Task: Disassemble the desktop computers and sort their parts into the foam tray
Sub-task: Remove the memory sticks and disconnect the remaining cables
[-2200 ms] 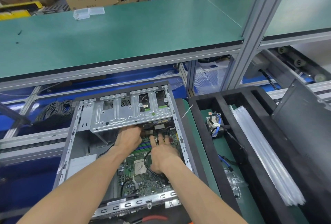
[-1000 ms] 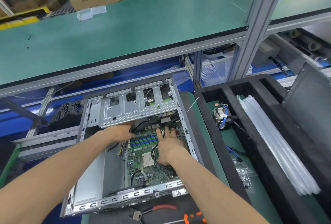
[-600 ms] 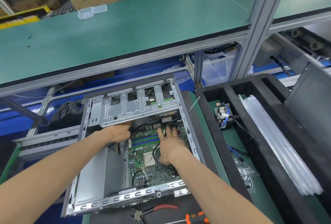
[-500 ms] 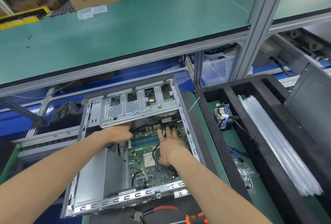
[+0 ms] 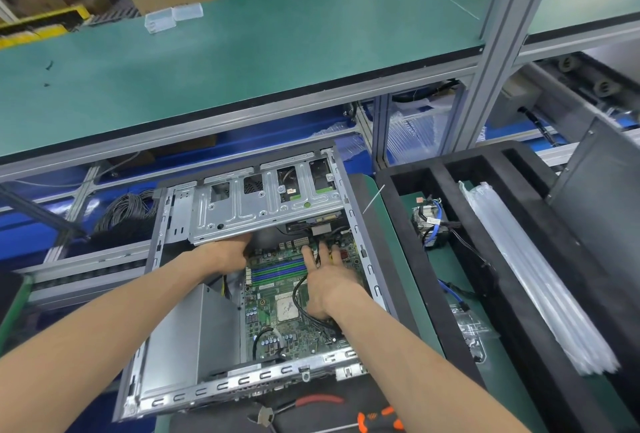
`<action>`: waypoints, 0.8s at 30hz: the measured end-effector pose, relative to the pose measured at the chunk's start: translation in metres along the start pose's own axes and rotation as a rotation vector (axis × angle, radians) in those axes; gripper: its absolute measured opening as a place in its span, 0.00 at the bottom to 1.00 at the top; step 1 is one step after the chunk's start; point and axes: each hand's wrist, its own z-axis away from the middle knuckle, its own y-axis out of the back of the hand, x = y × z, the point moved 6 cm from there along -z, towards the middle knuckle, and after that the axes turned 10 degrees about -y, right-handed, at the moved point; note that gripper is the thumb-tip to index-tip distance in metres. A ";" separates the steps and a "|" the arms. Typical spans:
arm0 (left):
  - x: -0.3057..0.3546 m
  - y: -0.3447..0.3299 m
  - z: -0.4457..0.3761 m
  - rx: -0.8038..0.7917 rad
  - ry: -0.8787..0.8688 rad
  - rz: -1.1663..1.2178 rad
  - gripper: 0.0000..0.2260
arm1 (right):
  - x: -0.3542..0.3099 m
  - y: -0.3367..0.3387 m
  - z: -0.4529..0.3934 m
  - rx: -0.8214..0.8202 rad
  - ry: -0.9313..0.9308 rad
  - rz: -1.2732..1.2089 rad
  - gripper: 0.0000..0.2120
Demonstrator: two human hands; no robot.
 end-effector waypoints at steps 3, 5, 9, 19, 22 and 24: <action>0.004 0.003 0.000 0.018 -0.039 -0.046 0.29 | 0.000 0.000 0.000 0.002 0.000 0.001 0.51; 0.005 0.004 0.001 0.022 -0.050 -0.060 0.28 | 0.001 -0.001 0.000 0.002 0.000 0.001 0.51; 0.006 0.005 0.002 0.032 -0.084 -0.079 0.25 | 0.000 0.000 0.000 0.003 0.000 -0.001 0.51; 0.002 0.005 0.005 0.113 -0.142 -0.095 0.39 | 0.001 0.000 0.001 0.007 0.003 -0.004 0.50; -0.002 0.003 0.003 0.078 -0.106 -0.019 0.33 | 0.001 0.000 0.001 0.006 0.006 -0.003 0.50; 0.000 0.003 0.003 0.068 -0.112 -0.006 0.33 | 0.001 0.000 0.001 0.003 0.006 -0.006 0.50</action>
